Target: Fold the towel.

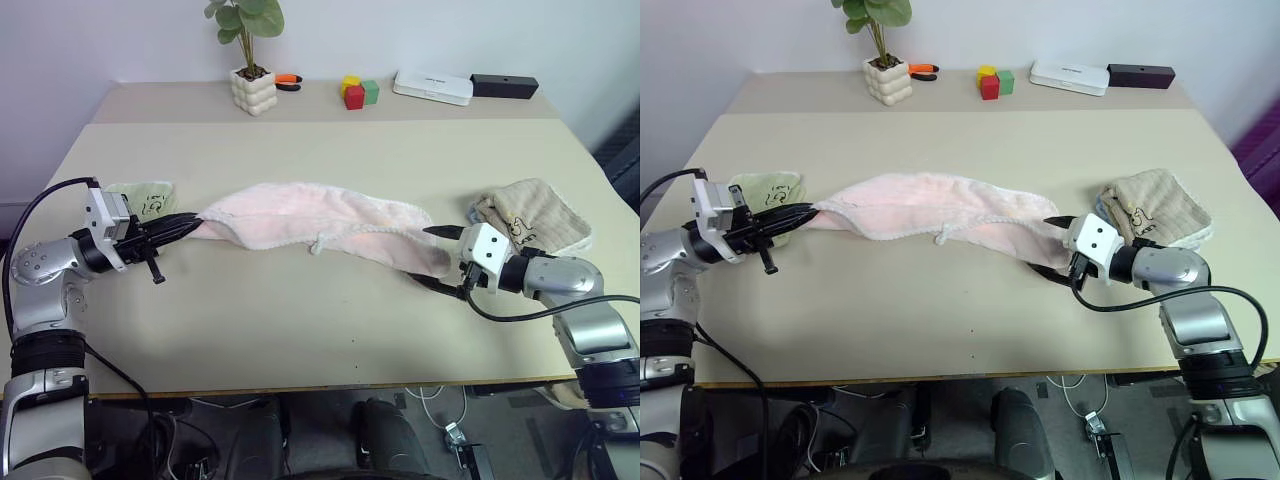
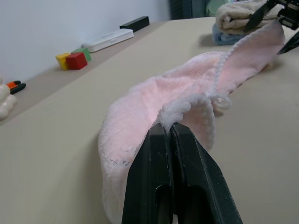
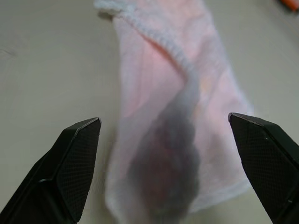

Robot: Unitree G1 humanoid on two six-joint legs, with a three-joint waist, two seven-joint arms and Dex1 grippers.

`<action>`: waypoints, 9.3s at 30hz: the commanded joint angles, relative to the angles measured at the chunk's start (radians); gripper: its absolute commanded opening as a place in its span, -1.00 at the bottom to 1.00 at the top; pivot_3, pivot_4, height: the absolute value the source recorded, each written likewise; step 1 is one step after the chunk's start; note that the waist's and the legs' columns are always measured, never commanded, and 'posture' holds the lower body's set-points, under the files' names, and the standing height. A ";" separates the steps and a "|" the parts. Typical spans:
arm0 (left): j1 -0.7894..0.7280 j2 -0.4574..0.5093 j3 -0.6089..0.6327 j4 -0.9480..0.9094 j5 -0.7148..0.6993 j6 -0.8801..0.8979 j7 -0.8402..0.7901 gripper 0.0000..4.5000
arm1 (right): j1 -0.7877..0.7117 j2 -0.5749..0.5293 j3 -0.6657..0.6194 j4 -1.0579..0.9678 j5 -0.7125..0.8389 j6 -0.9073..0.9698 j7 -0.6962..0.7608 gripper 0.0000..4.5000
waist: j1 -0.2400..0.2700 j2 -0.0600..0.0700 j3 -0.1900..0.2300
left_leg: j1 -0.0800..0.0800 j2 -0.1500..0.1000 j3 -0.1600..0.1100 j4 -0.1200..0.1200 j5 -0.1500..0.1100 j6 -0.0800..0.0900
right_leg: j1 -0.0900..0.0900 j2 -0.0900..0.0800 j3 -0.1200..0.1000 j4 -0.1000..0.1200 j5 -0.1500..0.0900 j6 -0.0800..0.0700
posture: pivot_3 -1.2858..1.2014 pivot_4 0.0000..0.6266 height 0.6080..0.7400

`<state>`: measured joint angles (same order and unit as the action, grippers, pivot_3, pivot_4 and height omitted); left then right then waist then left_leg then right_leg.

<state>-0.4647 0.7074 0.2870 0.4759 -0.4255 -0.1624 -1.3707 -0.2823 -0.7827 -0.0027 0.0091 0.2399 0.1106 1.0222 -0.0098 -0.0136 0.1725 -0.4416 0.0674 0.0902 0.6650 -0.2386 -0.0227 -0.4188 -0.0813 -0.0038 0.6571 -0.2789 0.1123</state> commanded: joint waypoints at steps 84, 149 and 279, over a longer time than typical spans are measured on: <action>-0.194 0.300 -0.397 0.288 1.276 -1.166 0.906 0.12 | 0.005 0.043 -0.045 -0.173 0.151 0.260 -0.022 -1.00 | 0.007 0.000 -0.001 | 0.000 0.000 0.001 0.000 -0.001 0.002 | -0.001 0.000 0.000 0.001 0.000 0.000 | 0.03 -0.52 0.92; -0.481 0.077 -0.021 0.668 0.101 -0.429 -0.082 -0.99 | -0.164 -0.017 -0.047 0.152 0.035 -0.385 -0.049 -1.00 | -0.003 -0.001 0.000 | -0.001 0.000 0.004 -0.001 0.003 -0.005 | -0.002 -0.001 0.000 -0.001 0.000 0.001 | 0.03 -0.52 0.92; -0.017 -0.132 -0.101 -0.177 -0.082 0.288 0.201 0.99 | 0.297 0.468 -0.540 -0.504 0.804 0.747 -0.848 1.00 | 0.020 -0.003 -0.003 | 0.001 -0.001 -0.004 -0.001 0.000 0.000 | 0.001 0.000 -0.001 0.002 0.000 -0.001 | 0.03 -0.52 0.92</action>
<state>-0.4695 0.5616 0.1782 0.3049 -0.4911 0.1481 -1.1095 0.0059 -0.3057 -0.4984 -0.4364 0.9547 0.8363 0.2090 0.0103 -0.0162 0.1695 -0.4410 0.0666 0.0863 0.6642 -0.2386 -0.0226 -0.4176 -0.0811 -0.0044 0.6589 -0.2785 0.1111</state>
